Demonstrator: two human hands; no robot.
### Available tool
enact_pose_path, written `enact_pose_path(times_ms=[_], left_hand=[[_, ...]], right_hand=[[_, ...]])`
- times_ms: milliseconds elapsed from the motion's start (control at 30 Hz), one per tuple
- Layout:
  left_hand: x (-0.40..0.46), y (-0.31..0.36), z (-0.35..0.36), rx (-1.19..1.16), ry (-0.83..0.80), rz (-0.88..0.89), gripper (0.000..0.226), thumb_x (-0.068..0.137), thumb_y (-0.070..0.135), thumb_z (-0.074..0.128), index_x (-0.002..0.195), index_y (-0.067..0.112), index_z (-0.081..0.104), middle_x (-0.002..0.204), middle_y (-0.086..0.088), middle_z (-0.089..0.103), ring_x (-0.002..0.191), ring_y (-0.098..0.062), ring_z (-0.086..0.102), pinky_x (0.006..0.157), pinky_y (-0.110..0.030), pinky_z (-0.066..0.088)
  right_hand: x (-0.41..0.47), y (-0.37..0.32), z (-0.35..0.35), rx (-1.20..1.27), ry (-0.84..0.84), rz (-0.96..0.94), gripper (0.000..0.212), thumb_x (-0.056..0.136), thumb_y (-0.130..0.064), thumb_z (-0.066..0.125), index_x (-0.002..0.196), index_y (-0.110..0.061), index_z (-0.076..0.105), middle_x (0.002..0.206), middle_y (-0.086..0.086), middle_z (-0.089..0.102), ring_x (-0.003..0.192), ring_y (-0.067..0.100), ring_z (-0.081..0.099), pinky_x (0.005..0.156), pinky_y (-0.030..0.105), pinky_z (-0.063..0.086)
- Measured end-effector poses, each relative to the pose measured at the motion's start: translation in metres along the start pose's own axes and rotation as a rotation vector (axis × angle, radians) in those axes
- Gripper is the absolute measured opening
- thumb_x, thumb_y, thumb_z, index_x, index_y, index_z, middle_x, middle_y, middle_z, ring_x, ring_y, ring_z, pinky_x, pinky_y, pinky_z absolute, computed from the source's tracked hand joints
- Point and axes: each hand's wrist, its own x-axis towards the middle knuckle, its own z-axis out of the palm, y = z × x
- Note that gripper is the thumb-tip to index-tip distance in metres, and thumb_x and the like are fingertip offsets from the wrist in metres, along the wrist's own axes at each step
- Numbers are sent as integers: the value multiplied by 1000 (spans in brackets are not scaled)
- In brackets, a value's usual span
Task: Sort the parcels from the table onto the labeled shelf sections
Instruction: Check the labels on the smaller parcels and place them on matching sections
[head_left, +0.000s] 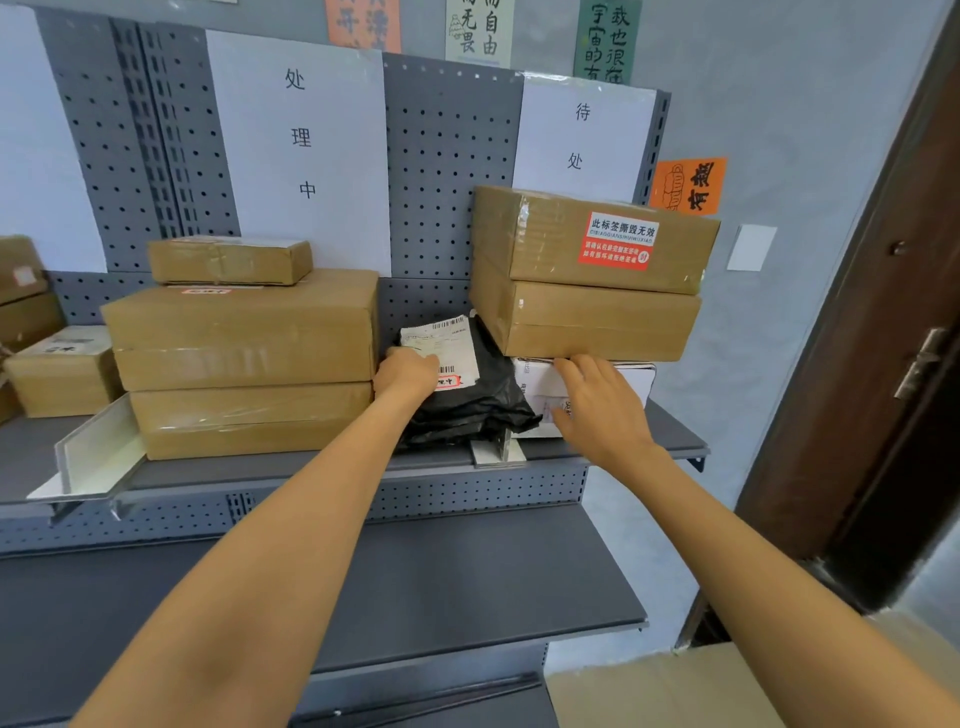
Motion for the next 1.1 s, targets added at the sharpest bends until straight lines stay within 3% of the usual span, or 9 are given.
enact_pose_path(times_ms=[133, 300, 500, 633, 767, 1000, 1100], left_hand=[[5, -3, 5, 111, 16, 12, 54, 98, 36, 46, 136, -3, 40, 134, -17, 53, 116, -33, 55, 78, -34, 43], [8, 6, 5, 190, 34, -8, 51, 99, 22, 46, 138, -5, 27, 136, -19, 49, 121, -35, 51, 81, -37, 42], [3, 5, 4, 168, 42, 17, 51, 101, 28, 43, 139, -3, 31, 141, -20, 42, 122, -35, 49, 85, -38, 43], [-7, 3, 2, 159, 87, 112, 48, 100, 31, 42, 136, -1, 38, 138, -19, 43, 120, -35, 50, 89, -40, 44], [-19, 7, -6, 164, 98, 219, 38, 99, 28, 44, 126, 1, 47, 128, -17, 55, 112, -32, 56, 78, -35, 44], [-62, 9, -28, 325, 172, 421, 35, 98, 18, 47, 127, -1, 49, 128, -18, 57, 114, -33, 55, 81, -37, 45], [-79, 1, -38, 425, 212, 530, 29, 95, 19, 51, 118, 2, 53, 120, -18, 59, 106, -32, 56, 71, -35, 43]], right_hand=[[-1, -1, 0, -9, 20, -6, 47, 74, -15, 76, 117, -1, 61, 109, 15, 63, 100, 35, 58, 91, 42, 47], [-4, -2, -2, 3, 17, -4, 49, 73, -15, 77, 117, -3, 61, 108, 14, 63, 99, 35, 59, 90, 42, 49], [-7, 2, -4, 5, 29, 9, 48, 70, -12, 77, 115, -4, 62, 106, 12, 63, 96, 34, 60, 86, 39, 50], [-9, 1, -10, 4, -7, 8, 50, 80, -17, 70, 127, -5, 55, 120, 12, 59, 111, 32, 54, 99, 38, 42], [-11, 0, -19, 19, -41, 11, 55, 88, -21, 62, 138, -9, 45, 135, 10, 50, 124, 29, 45, 106, 34, 33], [-15, -8, -39, 40, -70, -18, 55, 92, -24, 58, 142, -10, 39, 140, 8, 45, 129, 28, 40, 109, 34, 30], [-13, -15, -51, 42, -92, -46, 55, 94, -25, 55, 143, -12, 36, 142, 7, 43, 130, 27, 38, 108, 33, 29]])
